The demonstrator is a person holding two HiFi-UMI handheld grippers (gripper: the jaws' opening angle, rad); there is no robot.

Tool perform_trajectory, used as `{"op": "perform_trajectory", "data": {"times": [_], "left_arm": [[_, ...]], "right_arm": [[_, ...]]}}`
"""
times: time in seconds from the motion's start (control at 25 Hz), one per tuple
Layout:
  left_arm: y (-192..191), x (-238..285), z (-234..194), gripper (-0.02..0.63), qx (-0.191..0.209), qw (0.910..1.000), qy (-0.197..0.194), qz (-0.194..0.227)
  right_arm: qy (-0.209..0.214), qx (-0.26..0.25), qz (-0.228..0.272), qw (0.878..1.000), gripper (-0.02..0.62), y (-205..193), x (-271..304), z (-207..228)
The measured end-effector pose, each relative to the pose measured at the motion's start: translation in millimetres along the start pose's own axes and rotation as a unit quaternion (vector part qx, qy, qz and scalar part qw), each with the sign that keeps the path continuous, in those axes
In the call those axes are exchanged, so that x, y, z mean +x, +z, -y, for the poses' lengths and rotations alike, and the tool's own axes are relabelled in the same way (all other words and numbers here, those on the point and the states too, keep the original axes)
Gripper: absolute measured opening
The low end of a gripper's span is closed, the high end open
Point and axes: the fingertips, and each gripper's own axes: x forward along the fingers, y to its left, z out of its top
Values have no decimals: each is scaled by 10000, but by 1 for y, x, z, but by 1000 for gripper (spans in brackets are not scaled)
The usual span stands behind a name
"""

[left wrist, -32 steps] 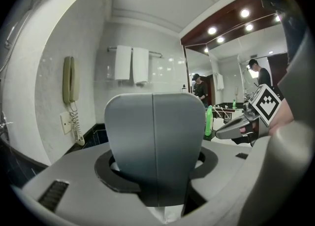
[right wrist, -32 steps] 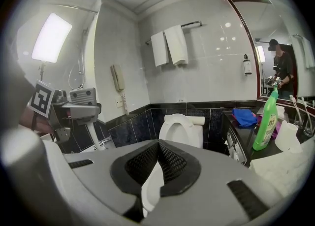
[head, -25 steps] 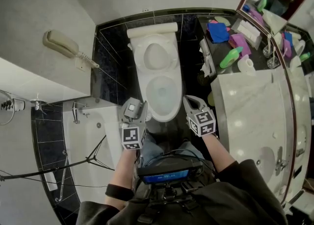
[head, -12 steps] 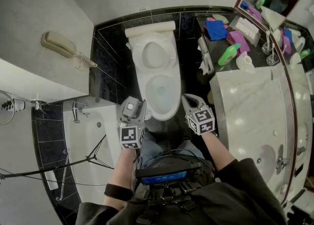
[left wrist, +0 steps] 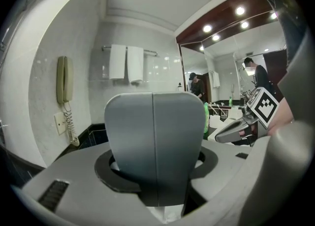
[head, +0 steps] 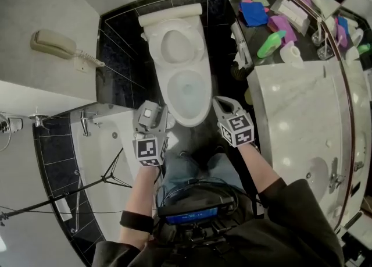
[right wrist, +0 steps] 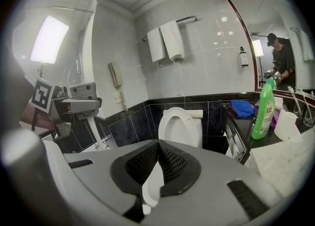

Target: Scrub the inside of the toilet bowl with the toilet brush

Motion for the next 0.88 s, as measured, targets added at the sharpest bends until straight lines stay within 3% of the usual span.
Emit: {"op": "perform_trajectory", "data": {"times": [0.32,0.48,0.68,0.88], "left_arm": [[-22,38,2,249,-91,9984,-547,109],[-60,64,2,249,129,9972,-722,171],[-99,104,13,249,-100,9973,-727,63],[-162,160,19,247,-58,9978,-649,113]], "right_arm": [[-456,365,172,9981,5,-16,30,12],[-515,261,104,9983,5,-36,55,23],[-341,158,4,9993,5,-70,99,49],[-201,248,-15,9995,5,-116,154,93]]}}
